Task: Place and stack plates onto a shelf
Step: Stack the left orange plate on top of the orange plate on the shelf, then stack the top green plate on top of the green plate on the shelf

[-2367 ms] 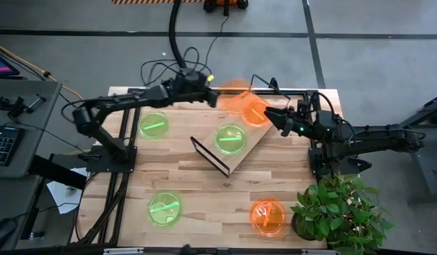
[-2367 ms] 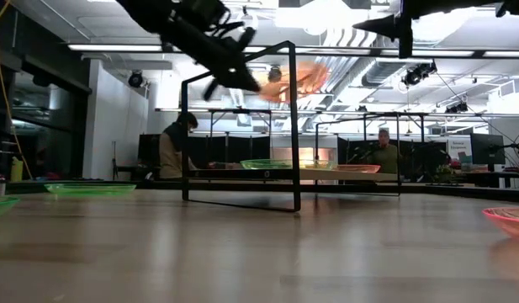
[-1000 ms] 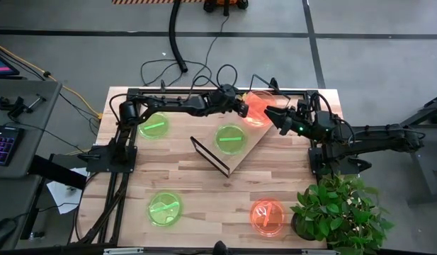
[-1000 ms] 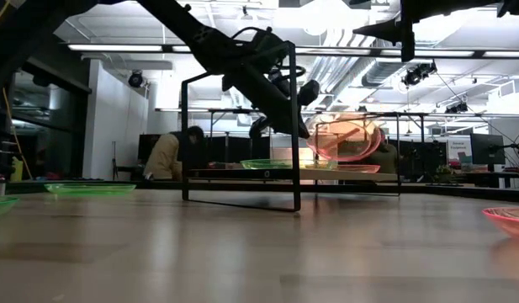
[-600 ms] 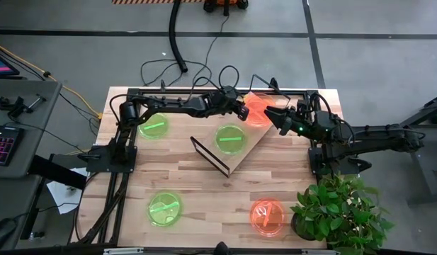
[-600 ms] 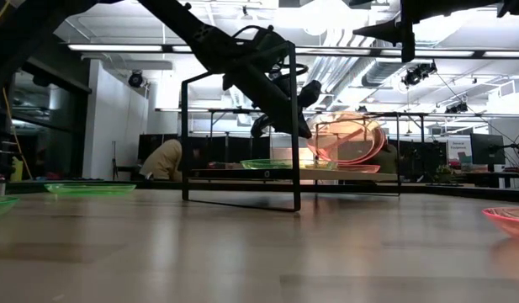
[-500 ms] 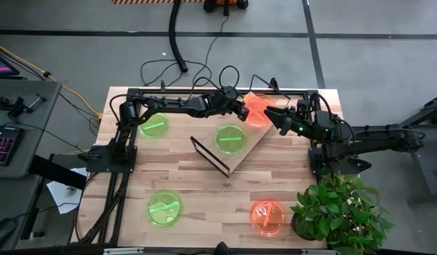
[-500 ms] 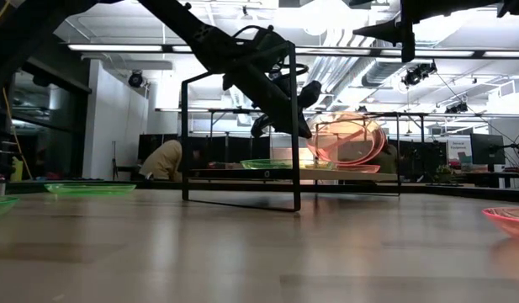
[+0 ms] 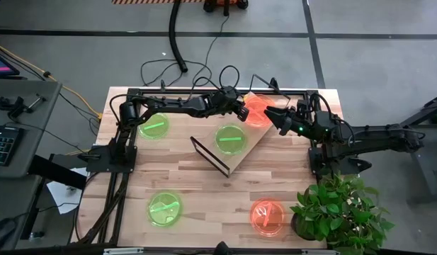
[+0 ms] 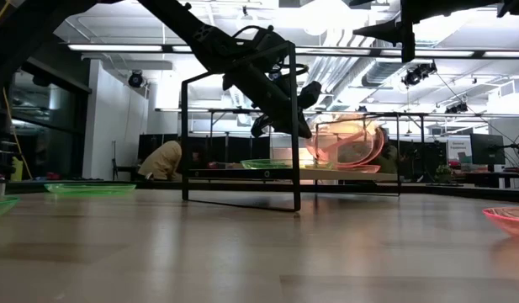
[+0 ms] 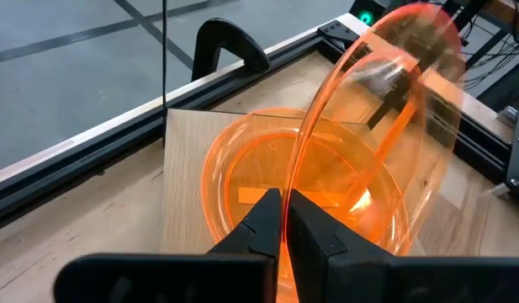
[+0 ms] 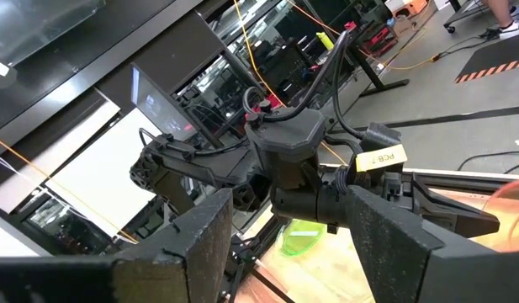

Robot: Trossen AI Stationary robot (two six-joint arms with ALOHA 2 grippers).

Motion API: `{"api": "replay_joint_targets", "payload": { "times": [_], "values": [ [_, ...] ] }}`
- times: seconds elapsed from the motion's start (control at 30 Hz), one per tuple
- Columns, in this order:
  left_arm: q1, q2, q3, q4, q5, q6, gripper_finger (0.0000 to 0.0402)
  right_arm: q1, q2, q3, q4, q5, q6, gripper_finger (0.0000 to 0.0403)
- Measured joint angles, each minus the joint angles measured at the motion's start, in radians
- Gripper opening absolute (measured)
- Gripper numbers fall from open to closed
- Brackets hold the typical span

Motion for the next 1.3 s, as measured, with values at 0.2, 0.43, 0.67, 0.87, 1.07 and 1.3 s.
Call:
{"api": "replay_joint_targets", "payload": {
  "times": [0.2,0.43,0.67,0.87,1.07,1.3],
  "values": [
    [0.000,0.000,0.000,0.003,-0.025,0.000,0.0052,0.000,0.000,0.000,0.000,0.000,0.000,0.0216],
    [0.001,0.000,-0.001,0.023,-0.029,-0.002,0.0097,0.000,0.000,0.000,-0.001,0.000,0.000,0.0216],
    [0.001,0.000,-0.001,0.027,-0.013,-0.004,0.0115,0.000,0.000,0.000,-0.011,0.000,0.000,0.0216],
    [0.055,-0.076,-0.002,-0.013,0.171,0.052,0.0116,0.000,0.000,0.000,-0.012,0.000,0.000,0.0216],
    [0.130,-0.223,-0.002,-0.181,0.456,0.106,0.0115,0.000,0.000,0.000,-0.012,0.000,0.000,0.0216],
    [0.100,-0.468,-0.173,-0.152,0.480,0.166,0.0115,0.000,0.000,0.000,-0.015,-0.001,0.000,0.0216]
  ]
}}
